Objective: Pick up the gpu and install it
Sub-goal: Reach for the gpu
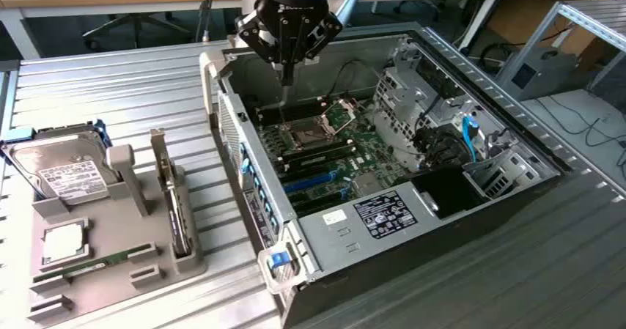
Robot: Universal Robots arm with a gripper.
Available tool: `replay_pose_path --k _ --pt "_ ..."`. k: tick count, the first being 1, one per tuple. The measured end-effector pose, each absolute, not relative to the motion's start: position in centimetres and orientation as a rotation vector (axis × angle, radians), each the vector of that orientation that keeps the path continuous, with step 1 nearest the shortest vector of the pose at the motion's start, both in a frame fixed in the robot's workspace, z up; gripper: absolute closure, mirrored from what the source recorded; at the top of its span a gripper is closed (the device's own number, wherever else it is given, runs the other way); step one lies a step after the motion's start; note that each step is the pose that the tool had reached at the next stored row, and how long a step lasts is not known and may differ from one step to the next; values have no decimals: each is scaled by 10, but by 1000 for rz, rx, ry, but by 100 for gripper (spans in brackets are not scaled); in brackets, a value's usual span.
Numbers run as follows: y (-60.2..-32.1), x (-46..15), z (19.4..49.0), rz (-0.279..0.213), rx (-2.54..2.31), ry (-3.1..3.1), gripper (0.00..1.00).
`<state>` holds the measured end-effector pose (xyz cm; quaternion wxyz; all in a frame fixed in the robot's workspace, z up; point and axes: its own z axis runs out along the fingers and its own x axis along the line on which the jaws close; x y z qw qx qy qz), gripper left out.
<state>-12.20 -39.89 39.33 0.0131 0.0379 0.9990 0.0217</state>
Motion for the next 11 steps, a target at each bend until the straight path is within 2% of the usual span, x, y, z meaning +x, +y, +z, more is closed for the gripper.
replay_pose_path --k 11 --pt "-399 -122 393 68 118 3113 89"
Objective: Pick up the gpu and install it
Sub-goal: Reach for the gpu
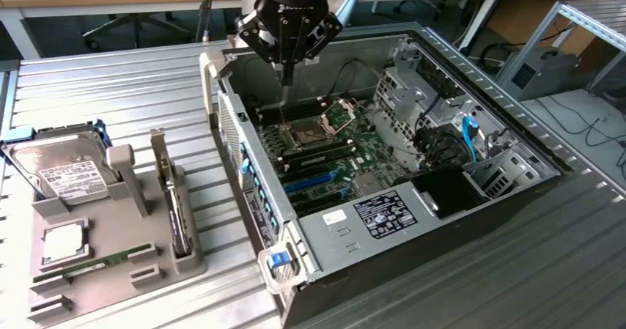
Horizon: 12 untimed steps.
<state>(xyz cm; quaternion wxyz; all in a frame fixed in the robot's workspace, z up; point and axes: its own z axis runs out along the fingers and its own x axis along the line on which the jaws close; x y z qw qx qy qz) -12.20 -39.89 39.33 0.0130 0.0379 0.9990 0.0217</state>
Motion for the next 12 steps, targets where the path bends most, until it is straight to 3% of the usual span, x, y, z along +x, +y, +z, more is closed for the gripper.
replay_pose_path --k 12 --pt "-399 -140 393 68 118 3112 89"
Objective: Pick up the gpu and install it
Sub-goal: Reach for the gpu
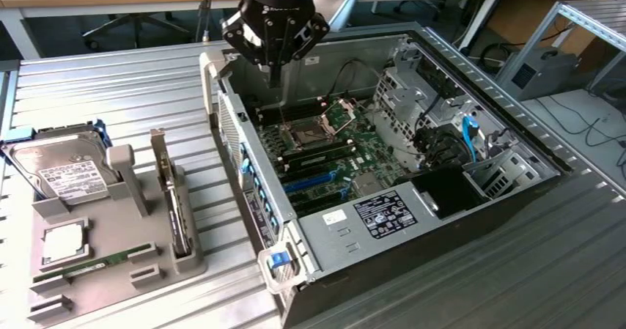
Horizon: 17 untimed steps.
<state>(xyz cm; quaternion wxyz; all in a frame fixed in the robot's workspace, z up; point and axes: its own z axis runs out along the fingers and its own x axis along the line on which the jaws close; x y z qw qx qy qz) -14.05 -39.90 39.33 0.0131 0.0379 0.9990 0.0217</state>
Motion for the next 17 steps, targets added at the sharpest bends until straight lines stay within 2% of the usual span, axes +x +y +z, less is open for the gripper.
replay_pose_path --k 17 --pt "-399 -184 393 68 118 3112 89"
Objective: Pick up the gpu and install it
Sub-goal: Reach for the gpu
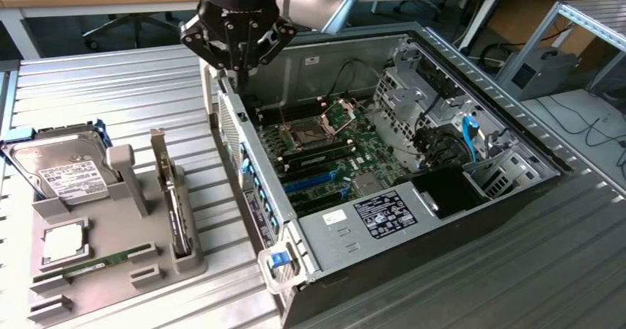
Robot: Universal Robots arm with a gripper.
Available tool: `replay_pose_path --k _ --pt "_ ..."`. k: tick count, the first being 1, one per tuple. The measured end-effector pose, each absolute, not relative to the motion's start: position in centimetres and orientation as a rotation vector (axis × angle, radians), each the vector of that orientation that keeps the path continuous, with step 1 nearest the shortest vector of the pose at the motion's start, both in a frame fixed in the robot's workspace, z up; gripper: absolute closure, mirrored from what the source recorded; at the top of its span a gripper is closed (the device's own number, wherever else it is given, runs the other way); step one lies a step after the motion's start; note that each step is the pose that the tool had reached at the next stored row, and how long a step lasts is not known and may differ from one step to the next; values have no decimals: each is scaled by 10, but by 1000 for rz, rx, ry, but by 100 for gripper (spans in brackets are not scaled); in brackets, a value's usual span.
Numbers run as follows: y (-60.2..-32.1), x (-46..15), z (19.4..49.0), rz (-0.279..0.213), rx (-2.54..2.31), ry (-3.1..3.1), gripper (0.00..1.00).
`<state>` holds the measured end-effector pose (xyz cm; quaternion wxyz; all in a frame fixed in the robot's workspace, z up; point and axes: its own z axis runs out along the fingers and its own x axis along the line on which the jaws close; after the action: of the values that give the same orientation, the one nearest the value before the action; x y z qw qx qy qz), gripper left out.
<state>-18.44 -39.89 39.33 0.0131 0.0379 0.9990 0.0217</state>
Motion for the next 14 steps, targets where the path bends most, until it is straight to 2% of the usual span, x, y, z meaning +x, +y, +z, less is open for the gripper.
replay_pose_path --k 14 --pt "-399 -241 393 68 118 3113 89"
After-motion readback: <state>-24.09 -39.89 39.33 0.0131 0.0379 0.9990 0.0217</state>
